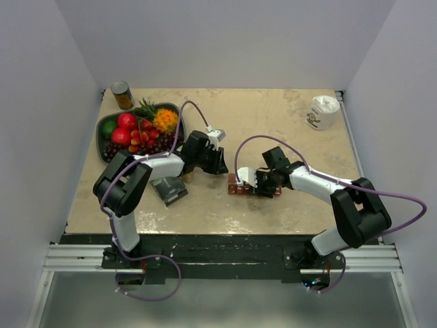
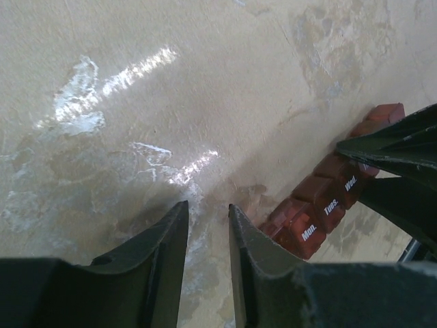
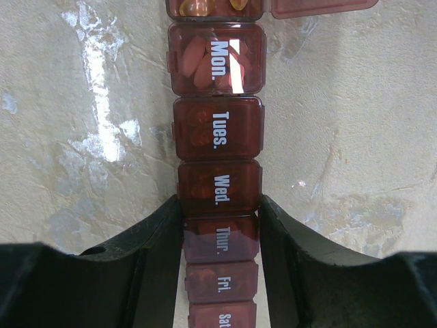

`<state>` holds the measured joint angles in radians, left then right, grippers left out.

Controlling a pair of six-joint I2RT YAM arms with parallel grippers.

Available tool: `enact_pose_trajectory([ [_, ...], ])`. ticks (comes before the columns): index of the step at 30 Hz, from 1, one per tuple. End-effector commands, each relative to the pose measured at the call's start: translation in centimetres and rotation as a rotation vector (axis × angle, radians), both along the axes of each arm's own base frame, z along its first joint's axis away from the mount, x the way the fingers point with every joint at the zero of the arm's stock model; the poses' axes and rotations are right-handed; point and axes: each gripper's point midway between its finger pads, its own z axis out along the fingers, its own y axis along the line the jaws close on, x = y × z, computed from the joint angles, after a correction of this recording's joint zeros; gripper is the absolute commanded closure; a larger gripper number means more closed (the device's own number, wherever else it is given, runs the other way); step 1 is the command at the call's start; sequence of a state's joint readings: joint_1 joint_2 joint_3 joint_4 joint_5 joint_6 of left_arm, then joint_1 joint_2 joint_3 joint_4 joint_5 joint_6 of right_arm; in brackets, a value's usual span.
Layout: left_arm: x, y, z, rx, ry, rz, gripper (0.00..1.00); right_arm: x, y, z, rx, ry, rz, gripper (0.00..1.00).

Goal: Sort the pills into containers

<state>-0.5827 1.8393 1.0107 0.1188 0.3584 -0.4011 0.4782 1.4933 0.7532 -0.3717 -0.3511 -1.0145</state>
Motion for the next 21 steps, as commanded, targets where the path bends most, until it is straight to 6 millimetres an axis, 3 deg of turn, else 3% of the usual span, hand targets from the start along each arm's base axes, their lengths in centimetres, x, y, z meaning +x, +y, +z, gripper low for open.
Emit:
enact_pose_trajectory([
  [1,0.1,-1.7,0.7,-0.069,-0.028,-0.092,0.67,0.6,0.1,-0.2,-0.014,-0.021,-0.011,0.72],
  [6,-1.8,-2.4,0.8,-0.146,-0.010,-0.165,0.71,0.6,0.0,-0.3,-0.017,-0.017,-0.016,0.73],
  [14,-4.3,-2.5,2.7,-0.235,-0.032,-0.231,0.76,0.7,0.0,-0.4,-0.022,-0.013,-0.024,0.74],
  [21,-6.6,-2.4,2.2,-0.223,0.001,-0.261,0.77,0.7,0.1,-0.6,-0.029,-0.008,-0.028,0.74],
])
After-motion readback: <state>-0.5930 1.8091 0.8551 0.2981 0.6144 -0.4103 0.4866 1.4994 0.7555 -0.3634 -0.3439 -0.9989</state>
